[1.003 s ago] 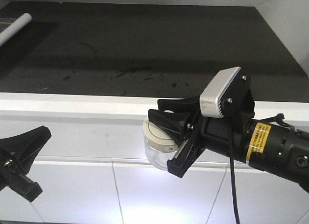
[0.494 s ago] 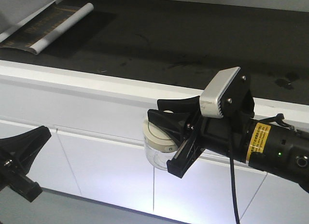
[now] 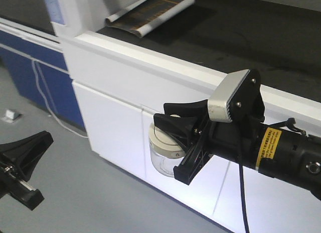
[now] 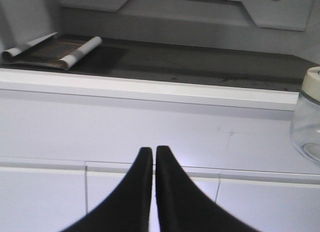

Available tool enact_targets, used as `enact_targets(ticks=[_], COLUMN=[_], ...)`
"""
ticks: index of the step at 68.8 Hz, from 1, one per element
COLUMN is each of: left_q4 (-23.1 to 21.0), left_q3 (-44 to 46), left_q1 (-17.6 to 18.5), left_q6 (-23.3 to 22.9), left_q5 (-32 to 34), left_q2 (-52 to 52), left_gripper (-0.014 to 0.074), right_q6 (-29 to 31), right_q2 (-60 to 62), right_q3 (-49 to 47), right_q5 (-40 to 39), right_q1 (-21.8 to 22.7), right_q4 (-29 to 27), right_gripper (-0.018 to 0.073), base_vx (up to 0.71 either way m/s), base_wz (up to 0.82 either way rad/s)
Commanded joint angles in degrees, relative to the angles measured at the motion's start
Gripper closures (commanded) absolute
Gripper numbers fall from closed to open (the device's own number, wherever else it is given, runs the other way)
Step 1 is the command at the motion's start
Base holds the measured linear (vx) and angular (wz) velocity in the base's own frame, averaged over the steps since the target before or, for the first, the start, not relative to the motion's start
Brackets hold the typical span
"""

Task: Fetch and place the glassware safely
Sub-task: 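Hold the jar in the right gripper while the base turns away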

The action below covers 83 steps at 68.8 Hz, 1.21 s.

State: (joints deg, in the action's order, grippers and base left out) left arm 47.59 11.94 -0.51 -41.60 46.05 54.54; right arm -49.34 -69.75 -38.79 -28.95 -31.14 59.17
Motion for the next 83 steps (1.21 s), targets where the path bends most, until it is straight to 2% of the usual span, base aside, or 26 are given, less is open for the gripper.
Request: enact_targets(ticks=[1, 53, 83], left_q4=[-2.2, -2.2, -2.2], left_q3=[1.2, 1.2, 1.2], left_q1=[0.3, 0.3, 0.3], left_q6=[-0.5, -0.5, -0.5], left_q5=[3.3, 3.4, 3.4], left_q2=[-0.6, -0.6, -0.6], left_gripper=[0.0594, 0.0594, 0.0594], right_q6=[0.2, 0.2, 0.2], right_q2=[1.7, 1.7, 1.7], right_q3=[-1.8, -1.8, -1.8], right_q5=[-3.8, -3.8, -3.8], right_q1=[0.0, 0.0, 0.0], right_q4=[-1.9, -1.9, -1.9], right_gripper=[0.0563, 0.0563, 0.0563], base_vx=[-0.12, 0.01, 0.25], base_wz=[0.75, 0.81, 0.50])
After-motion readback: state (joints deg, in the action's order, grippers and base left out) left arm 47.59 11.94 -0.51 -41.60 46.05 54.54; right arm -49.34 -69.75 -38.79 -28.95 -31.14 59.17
